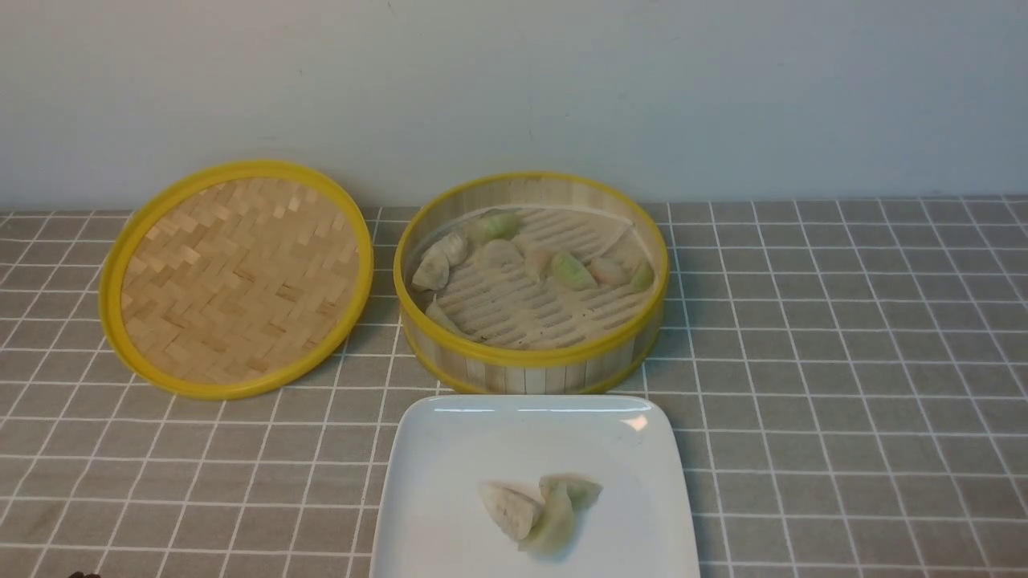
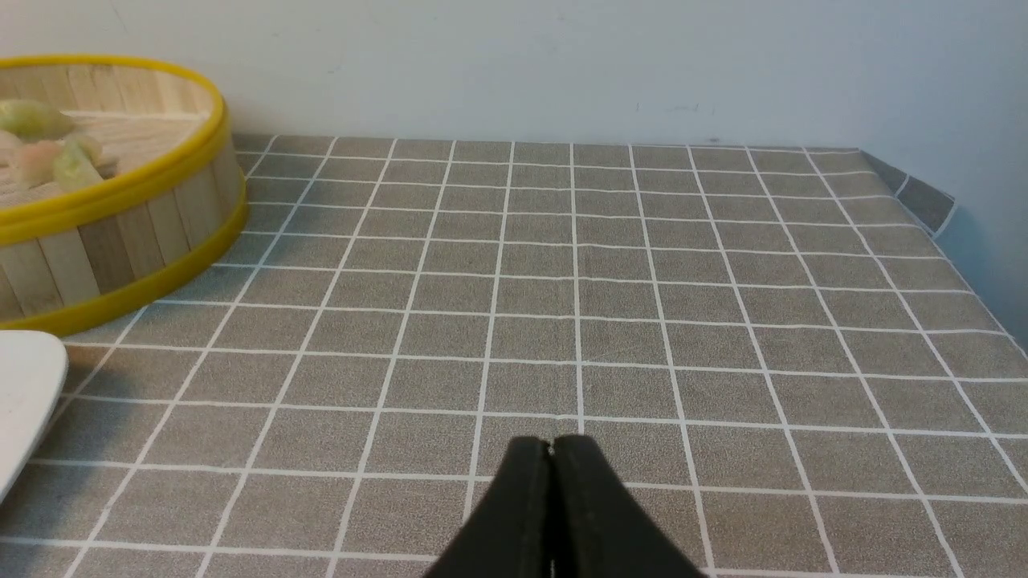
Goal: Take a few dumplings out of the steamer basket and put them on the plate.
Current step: Use the left arm to grab a dumpling from the steamer, then use the left arm to put the dumpling into the plate, then use the right arm to grab a dumpling from inside the steamer
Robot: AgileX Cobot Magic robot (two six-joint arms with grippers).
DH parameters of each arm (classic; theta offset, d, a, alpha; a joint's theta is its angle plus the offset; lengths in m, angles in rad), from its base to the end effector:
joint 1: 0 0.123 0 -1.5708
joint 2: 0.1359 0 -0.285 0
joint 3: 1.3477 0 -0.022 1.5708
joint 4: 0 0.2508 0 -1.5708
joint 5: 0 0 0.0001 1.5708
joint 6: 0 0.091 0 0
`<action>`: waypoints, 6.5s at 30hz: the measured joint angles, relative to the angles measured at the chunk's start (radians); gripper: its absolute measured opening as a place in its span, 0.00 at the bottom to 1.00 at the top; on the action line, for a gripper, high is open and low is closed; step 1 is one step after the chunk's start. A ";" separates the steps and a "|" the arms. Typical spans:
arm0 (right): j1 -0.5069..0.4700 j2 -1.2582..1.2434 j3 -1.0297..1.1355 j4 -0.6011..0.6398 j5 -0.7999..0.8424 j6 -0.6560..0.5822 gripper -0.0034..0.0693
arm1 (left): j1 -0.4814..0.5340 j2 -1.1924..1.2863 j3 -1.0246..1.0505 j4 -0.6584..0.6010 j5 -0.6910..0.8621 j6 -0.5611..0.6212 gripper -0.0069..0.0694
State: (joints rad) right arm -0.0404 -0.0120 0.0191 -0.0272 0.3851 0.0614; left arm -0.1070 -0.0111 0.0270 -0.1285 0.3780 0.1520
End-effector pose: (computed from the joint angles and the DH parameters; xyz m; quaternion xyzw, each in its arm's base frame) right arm 0.0521 -0.0030 0.1728 0.0339 0.8056 -0.0054 0.5915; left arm 0.0518 -0.0099 0.1710 0.0701 0.8028 -0.0411 0.5907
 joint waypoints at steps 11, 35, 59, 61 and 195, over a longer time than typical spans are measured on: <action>0.000 0.000 0.000 0.000 0.000 0.000 0.04 | 0.000 0.000 0.001 -0.071 -0.057 -0.013 0.08; 0.000 0.000 0.000 0.005 0.000 0.001 0.04 | 0.000 0.325 -0.542 -0.372 -0.314 -0.097 0.08; 0.000 0.000 -0.007 0.680 -0.355 0.127 0.04 | -0.100 1.347 -0.984 -0.410 0.476 0.174 0.08; 0.000 0.006 -0.077 0.669 -0.274 0.106 0.04 | -0.100 1.361 -1.053 -0.400 0.482 0.172 0.08; 0.085 1.211 -1.226 0.598 0.762 -0.309 0.04 | -0.478 1.913 -1.494 0.077 0.820 -0.179 0.45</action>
State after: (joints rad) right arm 0.0449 1.1987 -1.2071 0.5710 1.1473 -0.2477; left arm -0.5854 1.9016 -1.4668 -0.0514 1.1982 -0.0265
